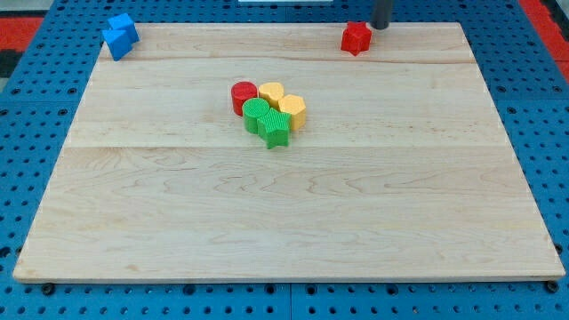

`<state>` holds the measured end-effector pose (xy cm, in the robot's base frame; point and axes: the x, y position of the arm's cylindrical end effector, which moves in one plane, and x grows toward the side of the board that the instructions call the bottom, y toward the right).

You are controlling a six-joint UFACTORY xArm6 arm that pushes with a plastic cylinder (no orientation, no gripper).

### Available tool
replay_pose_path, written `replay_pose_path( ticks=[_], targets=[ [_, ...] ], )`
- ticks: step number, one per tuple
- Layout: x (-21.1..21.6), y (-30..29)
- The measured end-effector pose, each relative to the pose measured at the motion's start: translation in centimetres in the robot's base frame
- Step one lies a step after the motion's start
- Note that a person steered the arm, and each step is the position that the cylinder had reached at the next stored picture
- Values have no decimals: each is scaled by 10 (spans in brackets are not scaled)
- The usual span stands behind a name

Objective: Move red star towards to the top center

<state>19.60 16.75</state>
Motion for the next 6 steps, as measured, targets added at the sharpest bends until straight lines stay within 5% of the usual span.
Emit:
replay_pose_path(
  ticks=[2,6],
  targets=[
    [21,-5],
    [36,-203]
  ],
)
